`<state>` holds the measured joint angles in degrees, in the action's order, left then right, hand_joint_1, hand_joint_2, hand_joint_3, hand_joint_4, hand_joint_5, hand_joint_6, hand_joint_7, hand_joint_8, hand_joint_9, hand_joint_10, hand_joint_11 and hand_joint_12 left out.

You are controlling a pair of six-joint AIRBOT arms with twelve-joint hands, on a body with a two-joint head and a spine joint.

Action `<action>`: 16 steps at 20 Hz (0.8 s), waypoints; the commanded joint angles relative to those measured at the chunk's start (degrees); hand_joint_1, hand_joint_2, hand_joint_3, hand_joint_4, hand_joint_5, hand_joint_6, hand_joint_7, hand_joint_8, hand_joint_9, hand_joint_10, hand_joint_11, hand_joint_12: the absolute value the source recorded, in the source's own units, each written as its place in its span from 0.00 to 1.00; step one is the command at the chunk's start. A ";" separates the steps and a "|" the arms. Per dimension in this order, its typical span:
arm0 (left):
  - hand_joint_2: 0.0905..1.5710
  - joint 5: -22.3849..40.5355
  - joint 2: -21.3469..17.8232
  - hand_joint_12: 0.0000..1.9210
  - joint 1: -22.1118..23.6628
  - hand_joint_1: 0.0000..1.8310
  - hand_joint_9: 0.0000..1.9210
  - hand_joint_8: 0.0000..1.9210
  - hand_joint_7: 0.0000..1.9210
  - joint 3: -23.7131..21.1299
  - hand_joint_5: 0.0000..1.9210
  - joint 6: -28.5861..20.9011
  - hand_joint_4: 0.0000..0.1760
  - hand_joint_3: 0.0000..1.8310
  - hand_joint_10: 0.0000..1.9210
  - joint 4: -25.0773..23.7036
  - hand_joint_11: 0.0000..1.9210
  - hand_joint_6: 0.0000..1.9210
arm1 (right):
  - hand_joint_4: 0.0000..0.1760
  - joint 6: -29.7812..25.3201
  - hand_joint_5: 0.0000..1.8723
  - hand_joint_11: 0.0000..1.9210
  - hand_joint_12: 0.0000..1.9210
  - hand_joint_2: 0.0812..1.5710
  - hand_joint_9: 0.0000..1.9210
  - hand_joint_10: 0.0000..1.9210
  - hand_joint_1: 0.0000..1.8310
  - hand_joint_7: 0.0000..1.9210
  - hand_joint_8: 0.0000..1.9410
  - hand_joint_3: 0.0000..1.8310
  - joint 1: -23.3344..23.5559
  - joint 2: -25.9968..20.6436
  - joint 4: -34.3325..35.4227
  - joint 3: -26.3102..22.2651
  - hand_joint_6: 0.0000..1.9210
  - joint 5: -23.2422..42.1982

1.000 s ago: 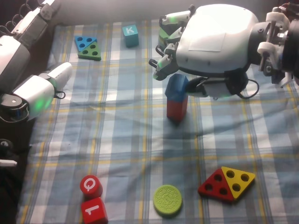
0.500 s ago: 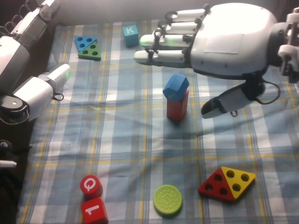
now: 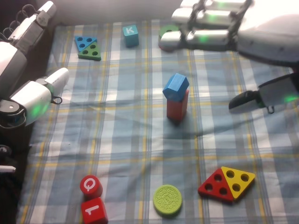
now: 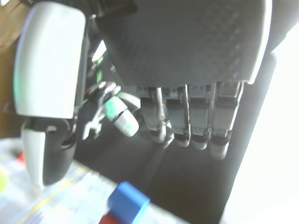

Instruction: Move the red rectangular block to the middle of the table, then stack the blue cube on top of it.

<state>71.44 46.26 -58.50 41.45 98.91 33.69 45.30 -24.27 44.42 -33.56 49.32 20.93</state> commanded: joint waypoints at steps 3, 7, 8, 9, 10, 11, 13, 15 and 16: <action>0.92 6.83 -0.36 0.00 0.28 0.47 0.00 0.00 0.00 -0.06 0.00 -0.35 0.33 0.00 0.00 -2.20 0.00 0.00 | 0.63 0.33 0.00 0.00 0.00 0.60 0.00 0.00 0.31 0.00 0.00 0.01 -0.27 -2.52 5.15 -0.76 0.00 11.77; 0.93 6.74 -0.49 0.00 0.28 0.46 0.00 0.00 0.00 -0.07 0.01 -1.08 0.36 0.00 0.00 -2.90 0.00 0.00 | 0.57 8.92 0.00 0.00 0.00 0.62 0.00 0.00 0.31 0.00 0.00 0.01 -3.04 -5.42 17.09 -2.03 0.00 19.34; 0.93 6.67 -0.51 0.00 0.29 0.46 0.00 0.00 0.00 0.03 0.00 -1.59 0.37 0.00 0.00 -3.37 0.00 0.00 | 0.81 9.02 0.00 0.00 0.00 0.62 0.00 0.00 0.36 0.00 0.00 0.01 -4.24 -5.96 19.56 -1.91 0.00 21.90; 0.92 6.68 -0.54 0.00 0.32 0.47 0.00 0.00 0.00 0.09 0.01 -1.90 0.33 0.00 0.00 -3.68 0.00 0.00 | 0.92 9.02 0.00 0.00 0.00 0.62 0.00 0.00 0.37 0.00 0.00 0.01 -5.19 -6.33 21.11 -1.82 0.00 23.63; 0.92 7.04 -0.66 0.00 0.37 0.47 0.00 0.00 0.00 0.14 0.01 -2.48 0.32 0.00 0.00 -4.07 0.00 0.00 | 0.85 9.03 0.00 0.00 0.00 0.62 0.00 0.00 0.36 0.00 0.00 0.00 -7.02 -6.86 24.13 -1.72 0.00 27.63; 0.92 7.37 -0.68 0.00 0.37 0.45 0.00 0.00 0.00 0.19 0.00 -2.82 0.39 0.00 0.00 -4.19 0.00 0.00 | 0.97 9.03 0.00 0.00 0.00 0.64 0.00 0.00 0.40 0.00 0.00 0.01 -7.98 -6.92 25.51 -1.65 0.00 29.63; 0.92 7.69 -0.86 0.00 0.43 0.44 0.00 0.00 0.00 0.47 0.00 -4.13 0.24 0.00 0.00 -5.07 0.00 0.00 | 0.73 9.03 0.00 0.00 0.00 0.66 0.00 0.00 0.33 0.00 0.00 0.01 -10.76 -6.92 29.77 -1.40 0.00 35.19; 0.91 8.81 -0.96 0.00 0.44 0.47 0.00 0.00 0.00 1.31 0.00 -8.41 0.19 0.00 0.00 -6.14 0.00 0.00 | 0.37 9.03 0.00 0.00 0.00 0.73 0.00 0.00 0.32 0.00 0.00 0.01 -15.14 -6.90 34.05 -1.40 0.00 42.33; 0.91 9.81 -0.99 0.00 0.47 0.47 0.00 0.00 0.00 2.04 0.00 -11.38 0.21 0.00 0.00 -6.87 0.00 0.00 | 0.47 8.62 0.00 0.00 0.00 0.74 0.00 0.00 0.30 0.00 0.00 0.01 -18.49 -6.92 36.81 -1.42 0.00 47.13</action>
<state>73.10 45.80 -58.57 43.35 87.66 28.71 53.89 -44.47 37.60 2.42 47.81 58.52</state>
